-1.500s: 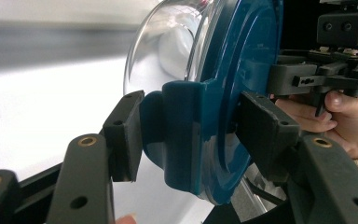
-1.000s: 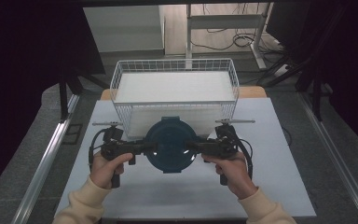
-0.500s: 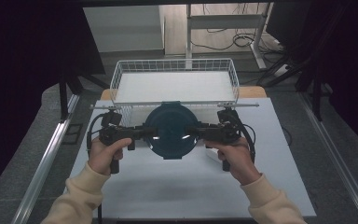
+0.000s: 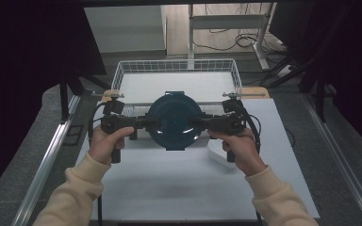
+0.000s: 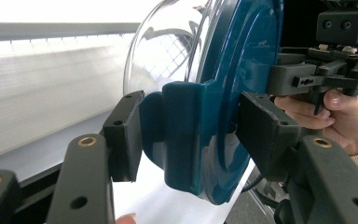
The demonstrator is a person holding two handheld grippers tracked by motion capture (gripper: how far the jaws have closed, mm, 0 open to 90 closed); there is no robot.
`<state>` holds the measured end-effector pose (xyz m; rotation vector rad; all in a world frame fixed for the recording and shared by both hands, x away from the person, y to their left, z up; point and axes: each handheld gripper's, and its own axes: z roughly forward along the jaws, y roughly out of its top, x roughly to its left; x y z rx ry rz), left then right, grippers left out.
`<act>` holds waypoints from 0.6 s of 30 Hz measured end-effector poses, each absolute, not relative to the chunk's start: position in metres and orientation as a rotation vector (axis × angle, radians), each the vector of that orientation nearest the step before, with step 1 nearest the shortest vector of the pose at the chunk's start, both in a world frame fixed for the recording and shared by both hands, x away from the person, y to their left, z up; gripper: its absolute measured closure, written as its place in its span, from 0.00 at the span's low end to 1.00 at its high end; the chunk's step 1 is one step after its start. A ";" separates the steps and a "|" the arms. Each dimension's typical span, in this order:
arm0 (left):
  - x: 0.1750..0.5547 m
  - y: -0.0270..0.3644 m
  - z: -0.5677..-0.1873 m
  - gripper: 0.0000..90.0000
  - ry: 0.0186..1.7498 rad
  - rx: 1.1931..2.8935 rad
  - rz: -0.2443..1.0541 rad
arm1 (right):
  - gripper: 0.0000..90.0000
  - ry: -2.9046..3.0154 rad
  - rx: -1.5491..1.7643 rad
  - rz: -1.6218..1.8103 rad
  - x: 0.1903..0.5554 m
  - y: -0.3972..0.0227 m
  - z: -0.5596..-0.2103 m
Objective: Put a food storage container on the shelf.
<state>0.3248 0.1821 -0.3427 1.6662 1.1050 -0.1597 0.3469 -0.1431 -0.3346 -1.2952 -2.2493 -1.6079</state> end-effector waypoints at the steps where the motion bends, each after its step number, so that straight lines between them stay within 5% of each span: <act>1: 0.325 0.182 -0.342 0.49 1.101 1.668 -0.157 | 0.43 -2.253 -1.290 -1.609 0.349 -0.143 -0.333; 18: 0.355 0.187 -0.319 0.49 1.082 1.668 -0.156 | 0.44 -2.281 -1.263 -1.605 0.377 -0.140 -0.308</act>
